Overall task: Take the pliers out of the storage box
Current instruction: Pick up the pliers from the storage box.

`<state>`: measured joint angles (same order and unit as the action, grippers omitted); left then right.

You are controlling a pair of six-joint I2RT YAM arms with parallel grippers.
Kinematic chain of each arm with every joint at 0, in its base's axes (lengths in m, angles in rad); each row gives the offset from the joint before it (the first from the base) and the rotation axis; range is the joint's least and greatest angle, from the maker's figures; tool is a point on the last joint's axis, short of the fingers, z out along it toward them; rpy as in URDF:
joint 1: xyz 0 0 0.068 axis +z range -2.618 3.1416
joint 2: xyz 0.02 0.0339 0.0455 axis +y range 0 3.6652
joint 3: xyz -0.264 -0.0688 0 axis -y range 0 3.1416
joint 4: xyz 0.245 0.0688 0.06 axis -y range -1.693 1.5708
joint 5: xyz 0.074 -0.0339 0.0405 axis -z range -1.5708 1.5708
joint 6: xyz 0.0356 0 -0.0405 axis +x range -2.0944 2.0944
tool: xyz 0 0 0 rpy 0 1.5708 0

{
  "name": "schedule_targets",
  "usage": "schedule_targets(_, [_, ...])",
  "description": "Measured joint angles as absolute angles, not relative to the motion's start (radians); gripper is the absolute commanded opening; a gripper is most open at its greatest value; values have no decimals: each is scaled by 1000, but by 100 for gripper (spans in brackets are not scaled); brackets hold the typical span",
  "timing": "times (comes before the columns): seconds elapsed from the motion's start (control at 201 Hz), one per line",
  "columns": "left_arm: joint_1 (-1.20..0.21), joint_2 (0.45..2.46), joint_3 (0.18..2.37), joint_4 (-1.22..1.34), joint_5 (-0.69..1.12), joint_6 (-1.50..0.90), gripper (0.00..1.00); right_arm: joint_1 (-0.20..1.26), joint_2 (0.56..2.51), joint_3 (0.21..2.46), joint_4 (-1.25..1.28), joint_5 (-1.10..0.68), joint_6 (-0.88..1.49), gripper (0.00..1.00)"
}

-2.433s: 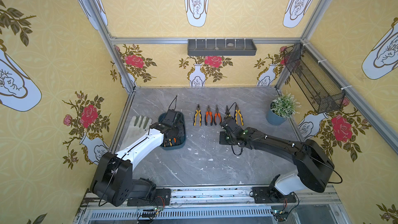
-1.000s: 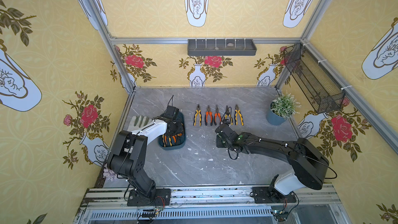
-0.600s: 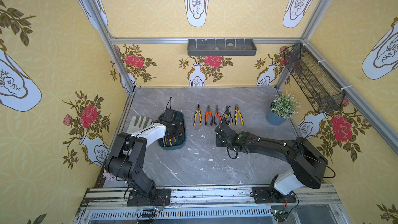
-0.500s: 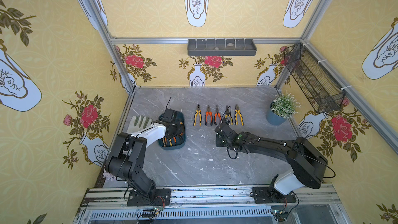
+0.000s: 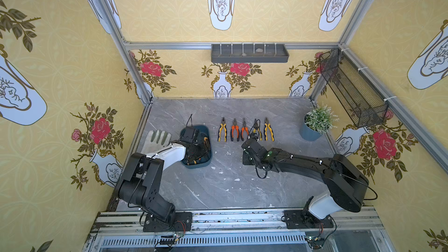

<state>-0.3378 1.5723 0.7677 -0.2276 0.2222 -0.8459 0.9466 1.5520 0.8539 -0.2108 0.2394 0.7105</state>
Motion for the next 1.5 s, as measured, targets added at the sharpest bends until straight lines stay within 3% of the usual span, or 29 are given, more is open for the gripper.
schedule_targets(0.164, [-345, 1572, 749, -212, 250, -870, 41, 947, 1552, 854, -211, 240, 714, 7])
schedule_targets(0.453, [-344, 1630, 754, -123, 294, -916, 0, 946, 1550, 853, -211, 240, 714, 7])
schedule_targets(1.499, [-342, 1319, 796, -627, -128, -625, 0, 945, 1570, 869, -212, 238, 713, 6])
